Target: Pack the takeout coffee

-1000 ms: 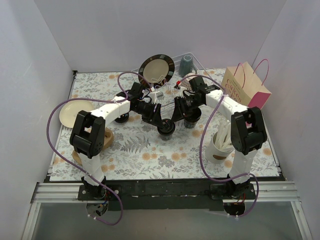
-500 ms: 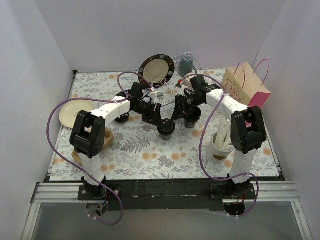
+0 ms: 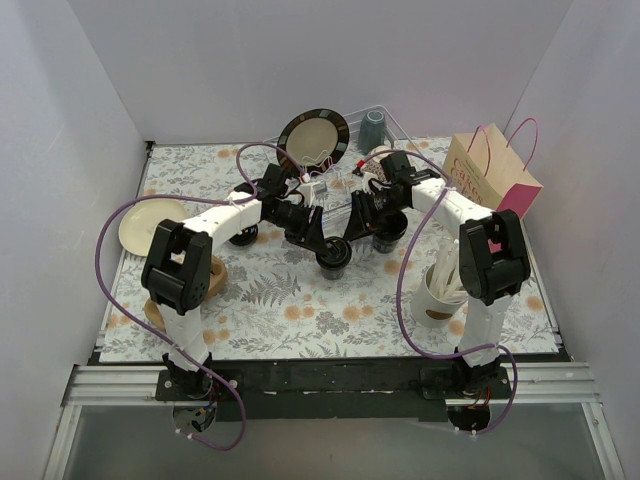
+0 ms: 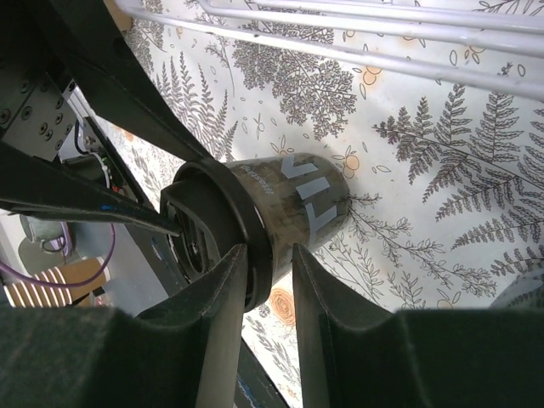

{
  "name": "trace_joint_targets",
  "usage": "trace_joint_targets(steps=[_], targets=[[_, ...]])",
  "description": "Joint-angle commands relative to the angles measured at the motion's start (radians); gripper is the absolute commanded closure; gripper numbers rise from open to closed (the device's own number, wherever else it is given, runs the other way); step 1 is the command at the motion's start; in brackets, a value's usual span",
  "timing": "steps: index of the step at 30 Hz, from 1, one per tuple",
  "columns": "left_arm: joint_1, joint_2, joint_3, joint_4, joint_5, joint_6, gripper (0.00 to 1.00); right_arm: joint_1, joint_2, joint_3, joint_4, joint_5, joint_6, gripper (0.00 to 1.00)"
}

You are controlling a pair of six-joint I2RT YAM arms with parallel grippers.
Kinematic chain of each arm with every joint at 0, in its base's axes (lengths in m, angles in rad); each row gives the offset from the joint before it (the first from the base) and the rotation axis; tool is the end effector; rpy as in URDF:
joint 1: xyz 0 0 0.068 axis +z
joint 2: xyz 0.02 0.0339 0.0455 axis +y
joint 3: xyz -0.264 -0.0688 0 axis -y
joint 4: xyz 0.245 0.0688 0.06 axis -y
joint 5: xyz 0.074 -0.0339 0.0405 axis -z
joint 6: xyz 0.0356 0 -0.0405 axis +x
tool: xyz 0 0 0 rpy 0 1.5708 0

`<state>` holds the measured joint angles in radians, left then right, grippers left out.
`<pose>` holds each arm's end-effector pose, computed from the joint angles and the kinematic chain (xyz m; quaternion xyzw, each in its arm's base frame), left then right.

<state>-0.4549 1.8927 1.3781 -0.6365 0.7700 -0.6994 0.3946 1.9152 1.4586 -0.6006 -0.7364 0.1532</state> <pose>0.3367 -0.1923 0.2047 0.0329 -0.9092 0.4132 0.0386 0.3645 0.1777 0.2204 -0.1994 0.8848 0.3993 0.1340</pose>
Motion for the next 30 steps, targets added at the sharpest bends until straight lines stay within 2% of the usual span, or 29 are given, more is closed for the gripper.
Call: trace_joint_targets(steps=[1, 12, 24, 28, 30], targets=[[-0.005, 0.120, -0.065, -0.048, -0.357, 0.104, 0.59, 0.007, 0.011, 0.002, 0.028, -0.005, -0.014, 0.64], [-0.005, 0.123, -0.090, -0.038, -0.374, 0.104, 0.61, 0.046, 0.016, -0.070, 0.015, 0.123, -0.049, 0.73], [-0.007, 0.131, -0.120, -0.034, -0.408, 0.097, 0.62, 0.061, 0.024, -0.193, 0.051, 0.281, -0.080, 0.74], [-0.008, 0.111, -0.137, -0.037, -0.425, 0.078, 0.62, 0.066, 0.027, -0.149, 0.024, 0.273, -0.080, 0.74], [-0.010, 0.095, -0.151, -0.038, -0.434, 0.069, 0.61, 0.064, 0.025, -0.066, 0.007, 0.269, -0.076, 0.74]])
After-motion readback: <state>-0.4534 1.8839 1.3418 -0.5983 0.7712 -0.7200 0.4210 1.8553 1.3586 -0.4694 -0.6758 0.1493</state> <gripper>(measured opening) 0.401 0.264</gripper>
